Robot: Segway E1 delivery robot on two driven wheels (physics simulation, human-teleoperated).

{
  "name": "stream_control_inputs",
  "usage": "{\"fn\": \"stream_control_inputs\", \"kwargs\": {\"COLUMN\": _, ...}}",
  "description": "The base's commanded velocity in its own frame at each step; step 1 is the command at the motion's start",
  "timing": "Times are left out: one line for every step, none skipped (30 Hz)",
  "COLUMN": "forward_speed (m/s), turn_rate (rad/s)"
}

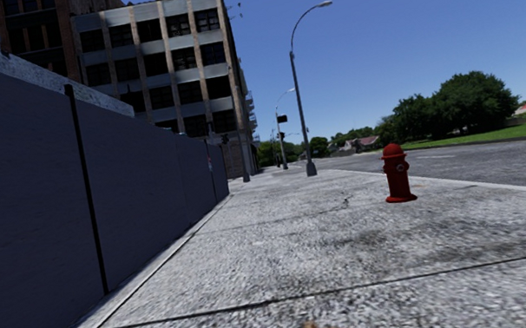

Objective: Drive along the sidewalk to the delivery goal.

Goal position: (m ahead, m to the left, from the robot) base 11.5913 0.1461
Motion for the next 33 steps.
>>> {"fn": "stream_control_inputs", "kwargs": {"forward_speed": 2.00, "turn_rate": 0.06}}
{"fn": "stream_control_inputs", "kwargs": {"forward_speed": 2.00, "turn_rate": 0.00}}
{"fn": "stream_control_inputs", "kwargs": {"forward_speed": 2.00, "turn_rate": 0.00}}
{"fn": "stream_control_inputs", "kwargs": {"forward_speed": 2.00, "turn_rate": 0.00}}
{"fn": "stream_control_inputs", "kwargs": {"forward_speed": 2.00, "turn_rate": 0.00}}
{"fn": "stream_control_inputs", "kwargs": {"forward_speed": 2.00, "turn_rate": 0.00}}
{"fn": "stream_control_inputs", "kwargs": {"forward_speed": 2.00, "turn_rate": 0.00}}
{"fn": "stream_control_inputs", "kwargs": {"forward_speed": 2.00, "turn_rate": 0.00}}
{"fn": "stream_control_inputs", "kwargs": {"forward_speed": 2.00, "turn_rate": 0.00}}
{"fn": "stream_control_inputs", "kwargs": {"forward_speed": 2.00, "turn_rate": 0.00}}
{"fn": "stream_control_inputs", "kwargs": {"forward_speed": 2.00, "turn_rate": 0.00}}
{"fn": "stream_control_inputs", "kwargs": {"forward_speed": 2.00, "turn_rate": 0.00}}
{"fn": "stream_control_inputs", "kwargs": {"forward_speed": 2.00, "turn_rate": 0.00}}
{"fn": "stream_control_inputs", "kwargs": {"forward_speed": 2.00, "turn_rate": 0.00}}
{"fn": "stream_control_inputs", "kwargs": {"forward_speed": 2.00, "turn_rate": 0.00}}
{"fn": "stream_control_inputs", "kwargs": {"forward_speed": 2.00, "turn_rate": 0.00}}
{"fn": "stream_control_inputs", "kwargs": {"forward_speed": 2.00, "turn_rate": 0.00}}
{"fn": "stream_control_inputs", "kwargs": {"forward_speed": 2.00, "turn_rate": 0.00}}
{"fn": "stream_control_inputs", "kwargs": {"forward_speed": 2.00, "turn_rate": 0.00}}
{"fn": "stream_control_inputs", "kwargs": {"forward_speed": 2.00, "turn_rate": 0.00}}
{"fn": "stream_control_inputs", "kwargs": {"forward_speed": 2.00, "turn_rate": 0.00}}
{"fn": "stream_control_inputs", "kwargs": {"forward_speed": 2.00, "turn_rate": 0.00}}
{"fn": "stream_control_inputs", "kwargs": {"forward_speed": 2.00, "turn_rate": 0.00}}
{"fn": "stream_control_inputs", "kwargs": {"forward_speed": 2.00, "turn_rate": 0.00}}
{"fn": "stream_control_inputs", "kwargs": {"forward_speed": 2.00, "turn_rate": 0.00}}
{"fn": "stream_control_inputs", "kwargs": {"forward_speed": 2.00, "turn_rate": 0.00}}
{"fn": "stream_control_inputs", "kwargs": {"forward_speed": 2.00, "turn_rate": 0.00}}
{"fn": "stream_control_inputs", "kwargs": {"forward_speed": 2.00, "turn_rate": 0.00}}
{"fn": "stream_control_inputs", "kwargs": {"forward_speed": 2.00, "turn_rate": 0.00}}
{"fn": "stream_control_inputs", "kwargs": {"forward_speed": 2.00, "turn_rate": 0.00}}
{"fn": "stream_control_inputs", "kwargs": {"forward_speed": 2.00, "turn_rate": 0.00}}
{"fn": "stream_control_inputs", "kwargs": {"forward_speed": 2.00, "turn_rate": 0.00}}
{"fn": "stream_control_inputs", "kwargs": {"forward_speed": 2.00, "turn_rate": 0.00}}
